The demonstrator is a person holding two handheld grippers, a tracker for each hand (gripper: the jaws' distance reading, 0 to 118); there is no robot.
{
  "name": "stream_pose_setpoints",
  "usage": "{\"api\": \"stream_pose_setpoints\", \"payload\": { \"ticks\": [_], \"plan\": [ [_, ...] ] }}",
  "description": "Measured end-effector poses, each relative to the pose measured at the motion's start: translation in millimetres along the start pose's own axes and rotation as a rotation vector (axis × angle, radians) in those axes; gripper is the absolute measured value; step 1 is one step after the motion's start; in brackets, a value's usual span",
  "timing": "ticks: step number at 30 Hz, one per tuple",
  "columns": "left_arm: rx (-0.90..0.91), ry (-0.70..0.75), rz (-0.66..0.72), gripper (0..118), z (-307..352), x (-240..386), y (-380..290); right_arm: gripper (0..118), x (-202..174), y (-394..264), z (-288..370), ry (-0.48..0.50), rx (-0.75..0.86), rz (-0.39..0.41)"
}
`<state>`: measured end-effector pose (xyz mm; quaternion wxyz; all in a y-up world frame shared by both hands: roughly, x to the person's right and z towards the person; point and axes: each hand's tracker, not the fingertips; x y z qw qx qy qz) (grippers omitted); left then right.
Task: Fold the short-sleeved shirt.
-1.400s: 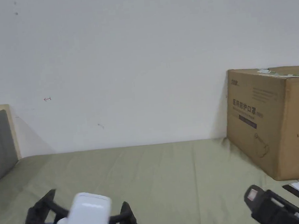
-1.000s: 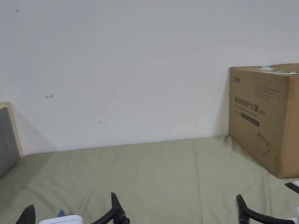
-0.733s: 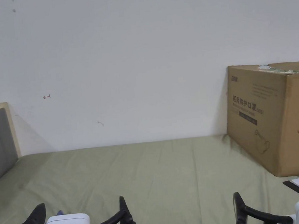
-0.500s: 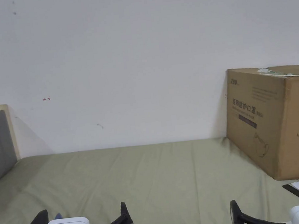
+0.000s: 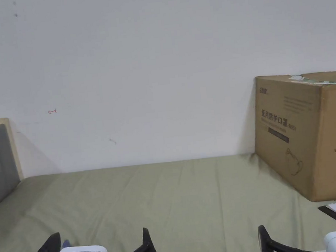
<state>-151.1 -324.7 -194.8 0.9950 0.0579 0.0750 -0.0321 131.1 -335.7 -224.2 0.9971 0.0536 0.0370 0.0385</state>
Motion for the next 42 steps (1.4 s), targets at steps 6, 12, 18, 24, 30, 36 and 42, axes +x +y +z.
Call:
{"api": "stream_pose_setpoints", "payload": {
  "ticks": [6, 12, 18, 24, 30, 36, 42],
  "plan": [
    [0.003, 0.008, -0.055, 0, -2, 5, -2, 0, 1, 2, 0, -0.029, -0.018, 0.028],
    [-0.021, -0.009, -0.011, 0, -3, -7, -8, 0, 5, 1, -2, -0.017, -0.039, -0.025],
    [-0.054, 0.151, -0.053, 0, 13, -61, -9, 0, -41, 5, -29, 0.105, -0.036, -0.027],
    [-0.115, 0.445, -0.066, 0, 51, -144, -14, 0, -137, 5, -53, 0.392, -0.056, -0.035],
    [-0.187, 0.573, -0.014, 0, 60, -186, -31, 0, -186, 3, -65, 0.537, -0.053, -0.022],
    [-0.35, 0.423, 0.067, 0, -33, -233, -45, 0, -172, -7, -83, 0.557, -0.131, -0.043],
    [-1.082, 0.05, 0.348, 5, -205, -302, -148, 0, -139, -32, -107, 0.49, -0.324, -0.026]
  ]
}}
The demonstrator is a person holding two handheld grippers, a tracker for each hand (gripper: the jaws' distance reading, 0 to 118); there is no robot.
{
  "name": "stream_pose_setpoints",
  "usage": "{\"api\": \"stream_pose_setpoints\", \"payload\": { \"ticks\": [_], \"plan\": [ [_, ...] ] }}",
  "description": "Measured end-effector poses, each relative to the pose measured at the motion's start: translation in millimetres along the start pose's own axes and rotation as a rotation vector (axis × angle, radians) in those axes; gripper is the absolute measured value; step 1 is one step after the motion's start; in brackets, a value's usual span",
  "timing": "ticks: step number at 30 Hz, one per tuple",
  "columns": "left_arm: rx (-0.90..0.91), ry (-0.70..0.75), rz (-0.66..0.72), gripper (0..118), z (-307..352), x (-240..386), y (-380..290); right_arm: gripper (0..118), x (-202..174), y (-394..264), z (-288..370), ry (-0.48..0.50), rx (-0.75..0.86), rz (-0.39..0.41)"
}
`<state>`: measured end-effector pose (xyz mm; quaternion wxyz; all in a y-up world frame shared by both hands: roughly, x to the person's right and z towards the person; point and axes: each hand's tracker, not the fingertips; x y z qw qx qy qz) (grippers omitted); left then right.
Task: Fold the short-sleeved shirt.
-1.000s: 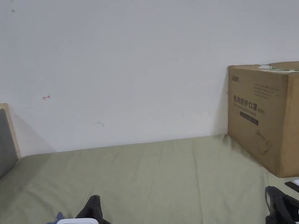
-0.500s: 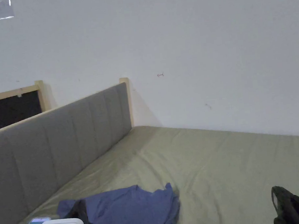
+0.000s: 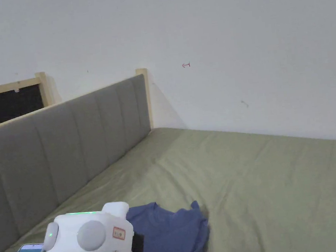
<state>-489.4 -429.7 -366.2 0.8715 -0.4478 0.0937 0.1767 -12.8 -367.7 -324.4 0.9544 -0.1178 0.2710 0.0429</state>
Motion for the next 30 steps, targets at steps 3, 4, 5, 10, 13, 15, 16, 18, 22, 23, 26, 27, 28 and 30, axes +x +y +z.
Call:
{"api": "stream_pose_setpoints", "payload": {
  "ticks": [3, 4, 5, 10, 13, 15, 16, 18, 22, 23, 26, 27, 28, 30],
  "plan": [
    [-0.139, 0.074, 0.014, 94, -69, -15, 20, 0, 20, -12, -8, -0.046, -0.076, -0.039],
    [-0.162, 0.112, 0.002, 117, -86, -16, 18, 0, 27, -16, -9, -0.061, -0.089, -0.051],
    [-0.161, 0.151, -0.007, 118, -101, -17, 19, 0, 32, -22, -11, -0.076, -0.093, -0.06],
    [-0.21, 0.172, 0.001, 118, -147, -14, 19, 0, 47, -42, -24, -0.111, -0.18, -0.11],
    [-0.231, 0.15, -0.017, 118, -153, -24, 18, 0, 49, -47, -31, -0.101, -0.205, -0.128],
    [-0.237, 0.126, -0.007, 118, -155, -28, 20, 0, 48, -48, -33, -0.095, -0.206, -0.14],
    [-0.239, 0.122, -0.013, 118, -150, -28, 19, 0, 47, -49, -33, -0.089, -0.203, -0.147],
    [-0.25, 0.131, -0.024, 118, -141, -22, 20, 0, 44, -48, -33, -0.075, -0.199, -0.156],
    [-0.131, 0.14, -0.114, 22, -111, -15, 16, 0, 41, -40, -27, -0.052, -0.195, -0.168],
    [-0.148, 0.136, -0.113, 0, -105, -15, 17, 0, 41, -36, -23, -0.047, -0.183, -0.175],
    [-0.135, 0.054, -0.07, 0, -73, -22, 30, 0, 44, -20, -10, -0.046, -0.144, -0.189],
    [-0.109, 0.05, -0.067, 0, -57, -23, 38, 0, 45, -16, -6, -0.044, -0.129, -0.193],
    [-0.058, 0.057, -0.078, 0, -26, -13, 47, 0, 46, -11, 0, -0.045, -0.108, -0.194],
    [0.033, 0.049, -0.091, 0, 26, 2, 65, 0, 50, -3, 13, -0.047, -0.061, -0.193]
  ]
}}
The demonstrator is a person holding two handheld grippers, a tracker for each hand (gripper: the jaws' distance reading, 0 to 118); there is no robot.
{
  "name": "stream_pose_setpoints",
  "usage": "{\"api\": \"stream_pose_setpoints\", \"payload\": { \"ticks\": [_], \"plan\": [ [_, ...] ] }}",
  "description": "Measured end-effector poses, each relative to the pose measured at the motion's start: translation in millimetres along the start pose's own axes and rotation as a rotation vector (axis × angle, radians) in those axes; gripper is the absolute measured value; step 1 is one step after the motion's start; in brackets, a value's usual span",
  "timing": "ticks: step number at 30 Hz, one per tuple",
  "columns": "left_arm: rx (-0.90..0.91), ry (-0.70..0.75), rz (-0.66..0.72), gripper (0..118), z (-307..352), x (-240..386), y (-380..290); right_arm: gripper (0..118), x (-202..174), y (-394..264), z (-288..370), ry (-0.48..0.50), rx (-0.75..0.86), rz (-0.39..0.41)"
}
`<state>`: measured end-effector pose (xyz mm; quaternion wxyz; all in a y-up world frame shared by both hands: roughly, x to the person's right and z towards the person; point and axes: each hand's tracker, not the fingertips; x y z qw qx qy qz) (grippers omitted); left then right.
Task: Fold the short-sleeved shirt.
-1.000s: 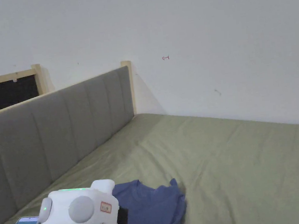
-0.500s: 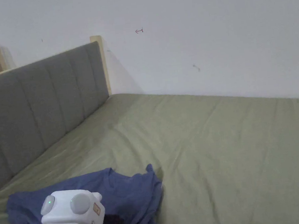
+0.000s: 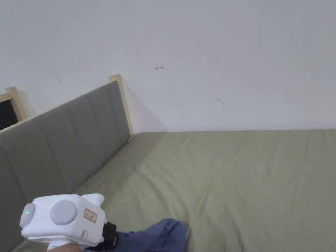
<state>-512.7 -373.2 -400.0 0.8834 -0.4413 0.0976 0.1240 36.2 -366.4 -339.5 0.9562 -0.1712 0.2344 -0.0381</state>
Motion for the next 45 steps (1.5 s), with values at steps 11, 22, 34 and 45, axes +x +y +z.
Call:
{"api": "stream_pose_setpoints", "payload": {
  "ticks": [11, 22, 34, 45],
  "plan": [
    [0.41, -0.318, -0.418, 0, 236, 212, 87, 0, 37, 27, 71, -0.063, 0.15, -0.069],
    [0.004, -0.539, -0.498, 0, 36, 410, 7, 0, 101, 16, 130, -0.249, 0.153, -0.085],
    [-0.113, -0.518, -0.304, 114, -99, 423, -51, 0, 135, -15, 128, -0.345, 0.035, -0.123],
    [0.538, -0.46, -0.246, 82, 110, 290, -91, 0, 116, 1, 117, -0.307, 0.152, -0.062]
  ]
}}
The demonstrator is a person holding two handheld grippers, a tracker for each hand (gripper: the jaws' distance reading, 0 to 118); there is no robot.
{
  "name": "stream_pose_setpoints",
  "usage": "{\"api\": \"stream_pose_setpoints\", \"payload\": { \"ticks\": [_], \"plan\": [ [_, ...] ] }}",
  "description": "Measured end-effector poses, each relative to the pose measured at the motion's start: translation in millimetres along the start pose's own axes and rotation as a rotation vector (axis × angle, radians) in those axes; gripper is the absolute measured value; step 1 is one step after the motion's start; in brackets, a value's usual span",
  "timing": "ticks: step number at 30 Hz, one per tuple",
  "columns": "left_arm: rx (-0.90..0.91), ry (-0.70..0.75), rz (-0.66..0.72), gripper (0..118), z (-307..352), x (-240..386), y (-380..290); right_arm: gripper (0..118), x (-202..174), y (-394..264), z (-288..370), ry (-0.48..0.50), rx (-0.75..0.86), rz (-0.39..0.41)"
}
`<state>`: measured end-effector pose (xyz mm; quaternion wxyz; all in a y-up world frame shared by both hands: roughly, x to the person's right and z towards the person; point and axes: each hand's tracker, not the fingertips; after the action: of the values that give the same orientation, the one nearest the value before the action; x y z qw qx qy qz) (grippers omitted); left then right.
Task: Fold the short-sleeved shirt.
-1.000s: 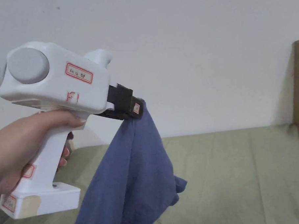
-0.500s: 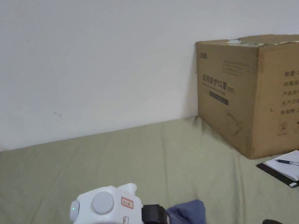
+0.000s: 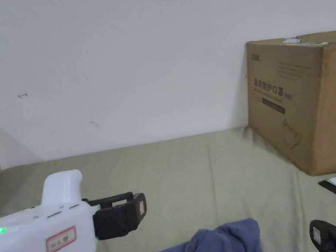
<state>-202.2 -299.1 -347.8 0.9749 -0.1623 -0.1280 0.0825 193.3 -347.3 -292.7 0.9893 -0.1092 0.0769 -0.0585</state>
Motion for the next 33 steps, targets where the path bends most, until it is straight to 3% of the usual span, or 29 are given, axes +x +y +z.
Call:
{"api": "stream_pose_setpoints", "payload": {
  "ticks": [1, 2, 3, 4, 7, 10, 17, 21, 23, 28, 29, 32, 33],
  "plan": [
    [0.072, 0.034, -0.005, 72, 24, -1, -12, 0, -2, -1, 2, -0.004, 0.023, -0.001],
    [0.119, 0.086, -0.015, 72, 42, -1, -22, 0, -5, -3, 3, -0.008, 0.044, -0.002],
    [0.161, 0.149, -0.029, 28, 55, -2, -34, 0, -6, -6, 6, -0.011, 0.074, -0.001],
    [0.173, 0.225, -0.039, 0, 71, -1, -49, 0, -9, -9, 8, -0.018, 0.106, 0.004],
    [0.316, 0.255, 0.024, 0, 102, -7, -85, 0, -18, -19, 16, -0.036, 0.174, 0.015],
    [0.339, 0.385, -0.041, 0, 112, -4, -108, 0, -27, -26, 24, -0.056, 0.233, 0.042],
    [0.276, 0.355, -0.065, 0, 108, -2, -114, 0, -39, -22, 23, -0.049, 0.233, 0.066],
    [0.257, 0.293, -0.02, 0, 90, -16, -80, 0, -41, -18, 21, -0.039, 0.199, 0.057],
    [0.107, 0.244, 0.041, 0, 59, -40, -46, 0, -41, -16, 18, -0.023, 0.177, 0.063],
    [-0.602, 0.085, 0.332, 0, -82, -128, -16, 0, -44, -19, 6, 0.01, 0.116, 0.085],
    [-0.616, 0.081, 0.369, 0, -108, -143, -25, 0, -45, -21, 2, 0.019, 0.101, 0.093],
    [-0.735, 0.165, 0.336, 8, -171, -175, -51, 0, -47, -30, -14, 0.034, 0.058, 0.132],
    [-0.751, 0.19, 0.317, 30, -187, -183, -60, 0, -47, -33, -19, 0.038, 0.042, 0.145]
  ]
}}
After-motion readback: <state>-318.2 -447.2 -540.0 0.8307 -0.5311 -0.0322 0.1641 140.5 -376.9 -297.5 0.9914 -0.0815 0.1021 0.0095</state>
